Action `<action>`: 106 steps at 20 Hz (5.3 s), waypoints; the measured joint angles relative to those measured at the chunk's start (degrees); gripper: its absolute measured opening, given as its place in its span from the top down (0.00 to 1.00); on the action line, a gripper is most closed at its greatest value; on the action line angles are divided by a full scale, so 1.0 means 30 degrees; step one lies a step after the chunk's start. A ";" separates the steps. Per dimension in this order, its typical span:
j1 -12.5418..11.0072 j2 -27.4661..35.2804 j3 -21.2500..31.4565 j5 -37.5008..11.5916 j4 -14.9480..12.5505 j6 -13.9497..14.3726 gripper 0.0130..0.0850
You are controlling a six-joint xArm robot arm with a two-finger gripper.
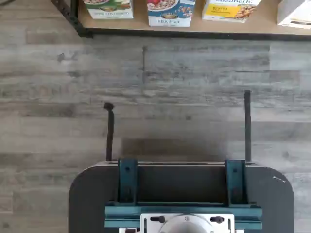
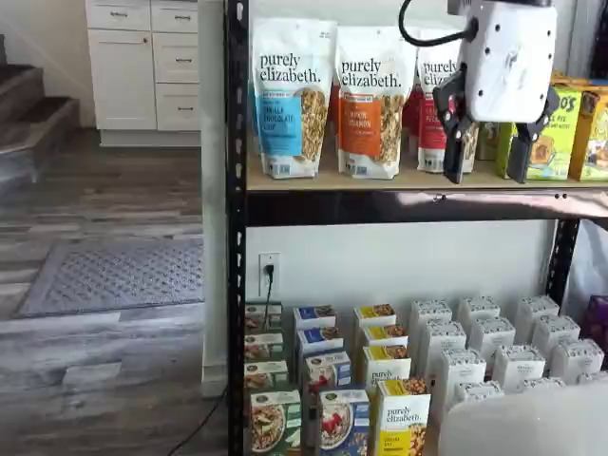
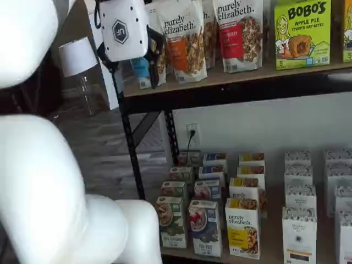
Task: Pick up the blue and white box that is on the bottom shelf, the second box from the left
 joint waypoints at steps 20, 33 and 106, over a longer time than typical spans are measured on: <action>0.0144 -0.0614 0.2060 -0.1929 0.0939 0.0393 0.00; 0.0867 0.0045 0.5626 -0.5667 0.1492 0.0917 0.00; 0.2397 1.7347 1.0636 -2.8575 0.2841 -0.1036 0.00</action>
